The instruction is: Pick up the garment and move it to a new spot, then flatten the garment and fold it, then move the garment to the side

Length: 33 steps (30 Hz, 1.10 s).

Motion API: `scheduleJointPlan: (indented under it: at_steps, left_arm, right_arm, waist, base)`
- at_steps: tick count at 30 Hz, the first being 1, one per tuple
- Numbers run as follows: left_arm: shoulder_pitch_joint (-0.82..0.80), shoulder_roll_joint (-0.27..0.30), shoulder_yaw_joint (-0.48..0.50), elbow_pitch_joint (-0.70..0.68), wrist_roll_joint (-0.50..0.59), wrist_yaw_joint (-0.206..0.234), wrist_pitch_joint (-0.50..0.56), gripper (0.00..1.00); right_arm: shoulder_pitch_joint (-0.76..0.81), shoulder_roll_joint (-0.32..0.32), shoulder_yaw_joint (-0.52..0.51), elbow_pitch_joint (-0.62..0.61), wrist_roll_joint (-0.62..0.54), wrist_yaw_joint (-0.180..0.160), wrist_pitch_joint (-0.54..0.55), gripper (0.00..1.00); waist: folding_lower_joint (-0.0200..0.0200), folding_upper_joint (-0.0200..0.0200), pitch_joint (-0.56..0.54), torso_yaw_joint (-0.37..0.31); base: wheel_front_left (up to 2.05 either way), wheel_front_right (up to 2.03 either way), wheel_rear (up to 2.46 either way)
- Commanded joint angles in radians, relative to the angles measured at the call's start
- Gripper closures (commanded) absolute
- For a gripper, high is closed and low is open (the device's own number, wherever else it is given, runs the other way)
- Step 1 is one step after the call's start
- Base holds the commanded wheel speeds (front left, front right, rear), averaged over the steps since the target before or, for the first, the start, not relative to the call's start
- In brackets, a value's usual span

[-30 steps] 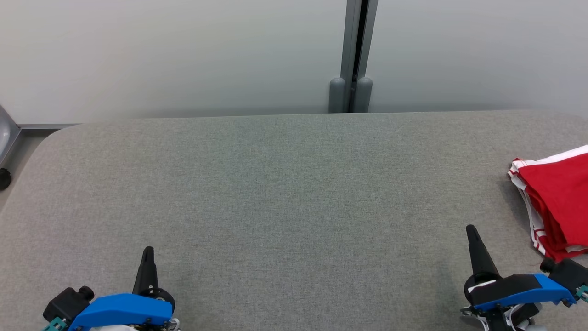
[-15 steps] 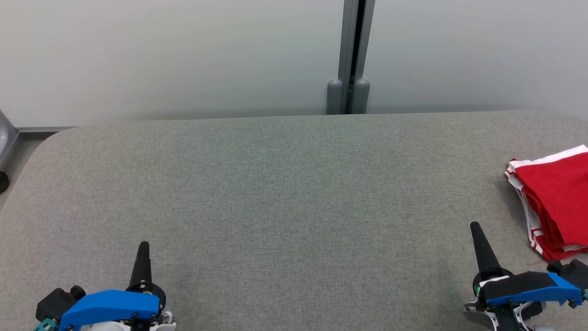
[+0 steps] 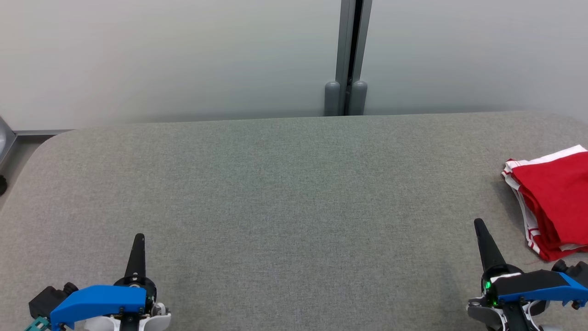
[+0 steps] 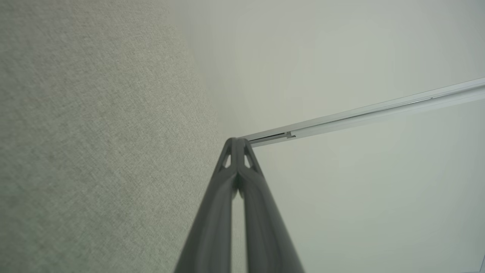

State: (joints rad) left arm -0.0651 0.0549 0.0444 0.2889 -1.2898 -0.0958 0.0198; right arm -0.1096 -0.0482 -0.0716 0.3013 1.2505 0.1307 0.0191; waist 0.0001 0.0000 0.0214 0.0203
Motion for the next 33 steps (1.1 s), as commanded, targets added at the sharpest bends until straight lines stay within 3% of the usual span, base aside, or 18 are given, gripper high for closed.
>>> scheduleJointPlan:
  at_steps: [1,33]
  left_arm:
    - [-0.024,-0.001,0.006,-0.012,-0.021,-0.005,0.006,1.0]
    - [-0.044,-0.004,0.056,-0.037,-0.238,-0.03,0.072,1.0]
  right_arm:
    - [-0.001,-0.003,-0.005,-0.014,0.025,0.0,0.007,1.0]
    - [0.002,-0.003,-0.034,-0.048,0.27,0.0,0.072,1.0]
  waist:
    - [-0.0001,0.0,0.0,-0.001]
    - [-0.0001,0.0,-0.012,-0.014]
  base:
    - [0.0,0.0,0.0]
    - [0.0,0.0,0.0]
